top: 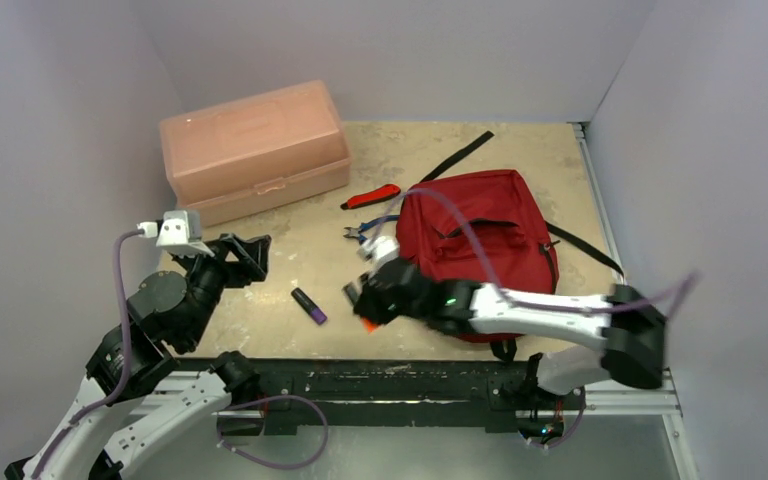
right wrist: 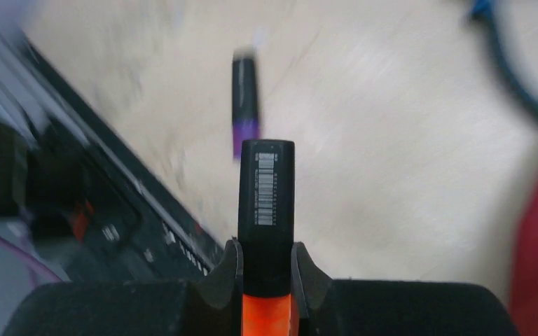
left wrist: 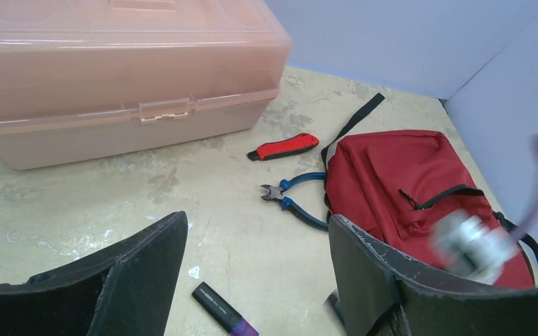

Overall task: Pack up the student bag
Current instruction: Pick up the stationery from the center of the board, then place the stationery in the student bag.

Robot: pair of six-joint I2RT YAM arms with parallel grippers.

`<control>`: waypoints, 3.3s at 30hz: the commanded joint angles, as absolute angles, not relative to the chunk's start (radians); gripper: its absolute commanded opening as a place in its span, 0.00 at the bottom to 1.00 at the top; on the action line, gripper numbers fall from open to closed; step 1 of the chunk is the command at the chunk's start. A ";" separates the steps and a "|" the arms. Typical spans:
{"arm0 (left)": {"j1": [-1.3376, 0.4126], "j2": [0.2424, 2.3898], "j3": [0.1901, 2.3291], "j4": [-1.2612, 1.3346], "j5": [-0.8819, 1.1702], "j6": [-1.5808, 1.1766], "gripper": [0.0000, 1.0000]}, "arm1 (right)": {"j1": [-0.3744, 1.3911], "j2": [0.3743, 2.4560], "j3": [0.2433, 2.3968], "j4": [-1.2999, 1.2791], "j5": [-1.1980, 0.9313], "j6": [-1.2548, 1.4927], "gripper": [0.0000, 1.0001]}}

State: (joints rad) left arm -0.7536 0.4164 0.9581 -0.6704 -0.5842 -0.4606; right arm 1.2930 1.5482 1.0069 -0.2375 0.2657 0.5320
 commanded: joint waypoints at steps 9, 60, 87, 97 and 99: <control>-0.750 0.630 0.922 -0.563 -0.339 -0.554 0.78 | 0.584 0.796 0.682 -0.282 -0.132 0.865 0.00; -0.751 0.722 0.743 -0.392 0.011 -0.806 0.75 | 0.374 1.275 0.478 0.354 0.739 1.332 0.08; -0.750 0.690 0.764 -0.463 -0.048 -0.798 0.75 | 0.453 0.935 0.561 -0.264 0.317 0.821 0.85; -0.751 0.653 0.905 -0.587 -0.279 -0.617 0.79 | 0.589 0.661 0.603 -0.444 0.166 0.731 0.82; -0.750 0.644 0.950 -0.621 -0.317 -0.568 0.79 | 0.636 0.678 0.627 -0.396 0.138 0.719 0.97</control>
